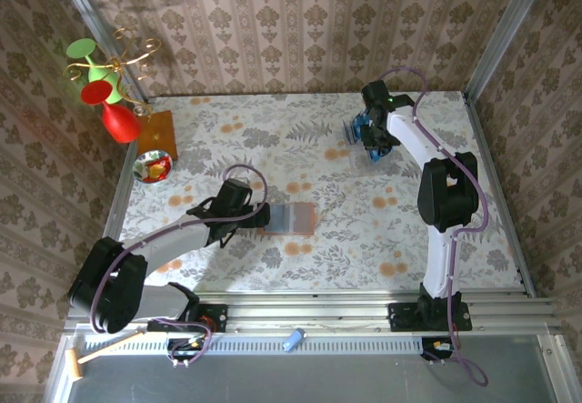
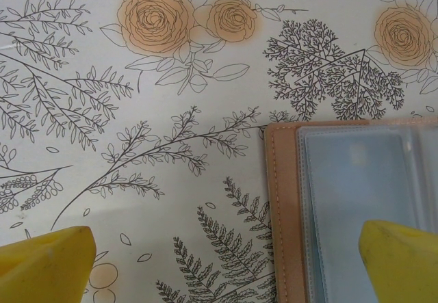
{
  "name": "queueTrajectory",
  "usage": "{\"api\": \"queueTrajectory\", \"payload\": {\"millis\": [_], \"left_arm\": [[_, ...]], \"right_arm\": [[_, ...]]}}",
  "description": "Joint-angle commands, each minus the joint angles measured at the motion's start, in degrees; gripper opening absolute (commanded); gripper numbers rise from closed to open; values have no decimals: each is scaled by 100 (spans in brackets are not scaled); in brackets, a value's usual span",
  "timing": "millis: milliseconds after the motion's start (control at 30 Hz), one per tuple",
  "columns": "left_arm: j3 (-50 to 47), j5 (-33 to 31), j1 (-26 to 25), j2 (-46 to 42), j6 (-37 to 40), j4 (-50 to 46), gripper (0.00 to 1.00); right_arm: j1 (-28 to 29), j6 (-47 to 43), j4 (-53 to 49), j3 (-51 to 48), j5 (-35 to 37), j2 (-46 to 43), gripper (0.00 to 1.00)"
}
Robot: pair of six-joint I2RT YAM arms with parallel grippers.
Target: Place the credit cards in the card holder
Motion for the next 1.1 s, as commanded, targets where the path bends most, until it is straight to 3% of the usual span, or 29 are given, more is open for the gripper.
{"api": "queueTrajectory", "payload": {"millis": [0,433,1067], "left_arm": [[175,28,-31,46,104,-31,100],[181,53,-39,143,102,30,100],[223,61,-39,240,129,66,100]], "right_arm": [[-4,-53,-3,127,152,92,27],[-2,-168,-3,148,512,98,27],[5,-145,-99,323,222,319,23]]}}
